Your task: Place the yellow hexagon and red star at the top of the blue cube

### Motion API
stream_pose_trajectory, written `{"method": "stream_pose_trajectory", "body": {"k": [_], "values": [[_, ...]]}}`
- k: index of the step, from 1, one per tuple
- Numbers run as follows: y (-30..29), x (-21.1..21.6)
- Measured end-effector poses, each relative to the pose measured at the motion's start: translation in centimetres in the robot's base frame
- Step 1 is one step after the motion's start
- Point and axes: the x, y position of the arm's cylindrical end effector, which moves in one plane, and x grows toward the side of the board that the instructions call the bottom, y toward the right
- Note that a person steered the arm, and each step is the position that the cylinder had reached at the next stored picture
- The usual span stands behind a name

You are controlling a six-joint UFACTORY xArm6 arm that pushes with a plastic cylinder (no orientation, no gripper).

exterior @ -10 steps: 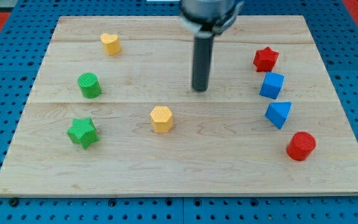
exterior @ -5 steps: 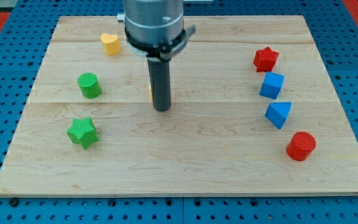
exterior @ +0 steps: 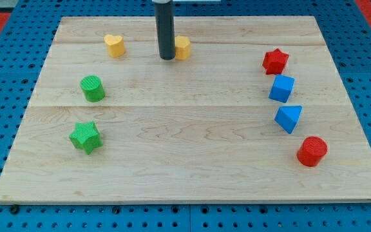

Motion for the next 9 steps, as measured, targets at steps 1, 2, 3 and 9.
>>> {"method": "stream_pose_trajectory", "body": {"k": [1,2,3,9], "values": [[-6.3,-0.1],[-5.0,-0.4],[1.7,-4.0],[5.2,1.3]]}}
